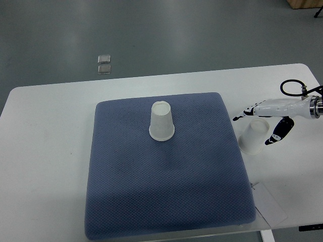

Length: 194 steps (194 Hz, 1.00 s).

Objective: Stack paper cups
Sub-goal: 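Close the right hand fingers around the white cup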

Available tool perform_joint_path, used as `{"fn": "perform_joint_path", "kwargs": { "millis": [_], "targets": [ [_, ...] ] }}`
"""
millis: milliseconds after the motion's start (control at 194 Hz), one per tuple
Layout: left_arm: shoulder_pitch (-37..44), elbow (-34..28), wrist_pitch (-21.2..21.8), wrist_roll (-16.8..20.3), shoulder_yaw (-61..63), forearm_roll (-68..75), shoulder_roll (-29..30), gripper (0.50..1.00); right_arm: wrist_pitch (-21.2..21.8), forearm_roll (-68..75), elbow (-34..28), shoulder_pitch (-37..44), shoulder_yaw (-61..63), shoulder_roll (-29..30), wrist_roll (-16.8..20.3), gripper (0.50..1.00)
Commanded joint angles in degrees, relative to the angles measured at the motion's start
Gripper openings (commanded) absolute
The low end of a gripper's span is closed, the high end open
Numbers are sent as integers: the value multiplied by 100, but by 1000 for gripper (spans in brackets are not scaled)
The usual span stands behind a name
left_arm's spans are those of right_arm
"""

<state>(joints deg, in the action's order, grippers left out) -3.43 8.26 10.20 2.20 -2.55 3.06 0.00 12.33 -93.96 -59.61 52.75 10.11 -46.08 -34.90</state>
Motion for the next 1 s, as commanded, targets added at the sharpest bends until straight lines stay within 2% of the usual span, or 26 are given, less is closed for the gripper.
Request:
{"fn": "perform_joint_path", "kwargs": {
  "millis": [0, 170, 392, 562, 634, 660, 789, 856, 995],
  "targets": [
    [0, 0, -1, 0, 0, 1, 0, 1000, -29, -34, 99, -11, -88, 56, -8, 874],
    [0, 0, -1, 0, 0, 1, 0, 1000, -249, -34, 275, -11, -255, 117, -10, 870],
    [0, 0, -1, 0, 0, -8, 0, 1000, -267, -34, 521, -2, -255, 266, -10, 803],
    [0, 0, -1, 0, 0, 1, 0, 1000, -284, -34, 600, -11, -246, 302, -10, 782],
    [0, 0, -1, 0, 0, 1, 0, 1000, -293, -34, 609, -11, -237, 310, -10, 742],
    [0, 0, -1, 0, 0, 1, 0, 1000, -293, -34, 626, -20, -237, 319, -10, 703],
    [0, 0, -1, 0, 0, 1, 0, 1000, -390, -26, 723, -28, -229, 354, -10, 592],
    [0, 0, -1, 0, 0, 1, 0, 1000, -425, -17, 784, -20, -229, 389, -10, 500],
    [0, 0, -1, 0, 0, 1, 0, 1000, -425, 1, 793, 16, -150, 328, -10, 500]
  ]
}}
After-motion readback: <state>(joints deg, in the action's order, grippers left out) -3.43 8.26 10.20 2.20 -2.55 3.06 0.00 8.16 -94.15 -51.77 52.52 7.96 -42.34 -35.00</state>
